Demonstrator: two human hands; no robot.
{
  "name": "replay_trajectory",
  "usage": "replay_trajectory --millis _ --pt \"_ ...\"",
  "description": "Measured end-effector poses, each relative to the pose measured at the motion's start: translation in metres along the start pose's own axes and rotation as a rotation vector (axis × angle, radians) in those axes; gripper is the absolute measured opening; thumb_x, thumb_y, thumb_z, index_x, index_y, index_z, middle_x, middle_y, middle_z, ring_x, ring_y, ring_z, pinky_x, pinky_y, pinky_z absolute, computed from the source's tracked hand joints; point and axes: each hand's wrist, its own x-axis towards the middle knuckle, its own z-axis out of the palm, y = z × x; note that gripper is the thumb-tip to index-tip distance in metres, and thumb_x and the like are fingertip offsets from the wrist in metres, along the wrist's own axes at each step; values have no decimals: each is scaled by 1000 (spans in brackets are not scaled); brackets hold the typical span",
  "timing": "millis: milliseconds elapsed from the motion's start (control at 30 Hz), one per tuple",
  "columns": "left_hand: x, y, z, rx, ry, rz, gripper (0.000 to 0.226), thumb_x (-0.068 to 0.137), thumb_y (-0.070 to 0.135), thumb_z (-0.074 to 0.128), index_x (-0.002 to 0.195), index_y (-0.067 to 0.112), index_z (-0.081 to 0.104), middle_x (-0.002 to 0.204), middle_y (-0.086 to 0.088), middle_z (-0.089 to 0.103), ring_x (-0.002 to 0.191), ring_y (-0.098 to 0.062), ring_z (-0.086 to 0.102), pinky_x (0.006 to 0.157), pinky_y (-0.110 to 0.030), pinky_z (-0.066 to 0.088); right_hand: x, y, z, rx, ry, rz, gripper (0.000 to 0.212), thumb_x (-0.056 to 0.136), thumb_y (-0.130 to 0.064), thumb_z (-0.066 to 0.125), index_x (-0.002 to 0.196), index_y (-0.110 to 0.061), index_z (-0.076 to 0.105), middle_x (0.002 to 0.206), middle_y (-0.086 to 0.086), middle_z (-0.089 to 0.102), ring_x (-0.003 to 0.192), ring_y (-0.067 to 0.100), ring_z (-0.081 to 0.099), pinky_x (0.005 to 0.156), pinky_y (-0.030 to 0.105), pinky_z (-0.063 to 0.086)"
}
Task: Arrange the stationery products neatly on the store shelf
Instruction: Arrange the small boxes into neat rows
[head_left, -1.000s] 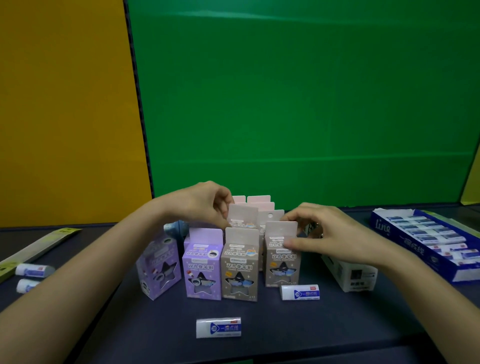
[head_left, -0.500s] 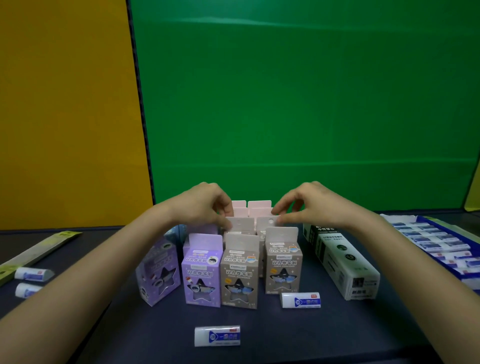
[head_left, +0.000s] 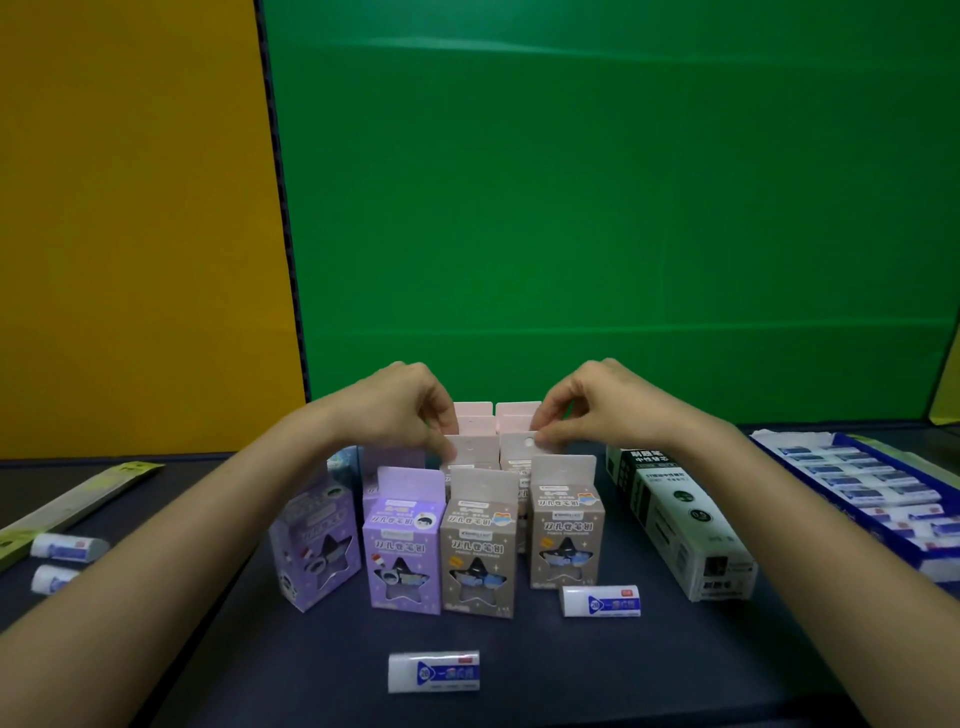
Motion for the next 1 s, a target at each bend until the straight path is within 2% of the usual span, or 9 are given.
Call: replay_trajectory --millis 67,167,233,367,500,700,800,900,1000 --pt "-5 3 -5 12 80 19 19 72 29 75 86 18 71 76 8 67 61 0 55 52 -6 37 -8 0 -7 -16 69 -19 14 79 -31 69 86 -20 75 84 -7 74 73 3 64 70 13 46" --pt "-19 14 -12 -90 194 120 15 77 30 70 85 17 74 80 6 72 61 -6 55 50 -7 35 -32 -1 -17 7 124 -53 20 80 -38 65 87 -21 75 87 -12 69 78 7 61 63 9 41" --pt "-29 24 -12 -207 91 175 15 77 30 69 85 18 75 82 8 73 62 -2 54 51 -7 35 -47 -3 -18 26 40 -69 18 76 -39 69 86 -25 75 84 -14 68 74 6 60 63 11 43" --pt "-31 25 -1 -150 -29 168 17 71 31 74 85 20 74 77 9 71 66 -3 57 59 -9 39 -53 -1 -8 20 -24 -32 12 74 -34 74 82 -25 75 79 -7 73 67 6 60 61 15 44" --pt "-30 23 2 -155 -19 144 7 72 25 75 73 20 71 68 6 68 62 -4 55 61 -18 42 -48 0 1 103 23 -12 3 75 -24 75 76 -22 75 69 -3 73 55 -2 54 55 11 42" --pt "-33 21 2 -119 -3 124 6 72 26 75 72 23 70 67 9 66 61 -4 52 59 -18 41 -43 -4 7 164 17 -30 6 75 -17 75 80 -13 75 72 3 75 61 0 62 64 15 49" --pt "-32 22 3 -109 8 116 7 73 25 74 71 25 68 68 8 65 62 -5 51 59 -19 41 -42 -4 9 166 18 -30 7 75 -16 75 80 -12 75 73 4 75 58 -2 60 60 9 47" --pt "-34 24 3 -117 10 113 7 73 26 74 74 20 70 71 7 66 64 -5 52 61 -20 42 -43 -6 7 135 9 -33 9 75 -23 75 81 -16 76 73 -1 74 56 -4 54 57 7 41" --pt "-42 22 -6 -135 109 107 17 73 33 72 84 19 72 78 12 68 71 -3 56 58 -11 40 -42 -10 1 56 61 -77 18 75 -35 73 89 -24 74 79 -12 69 58 1 47 56 10 38"
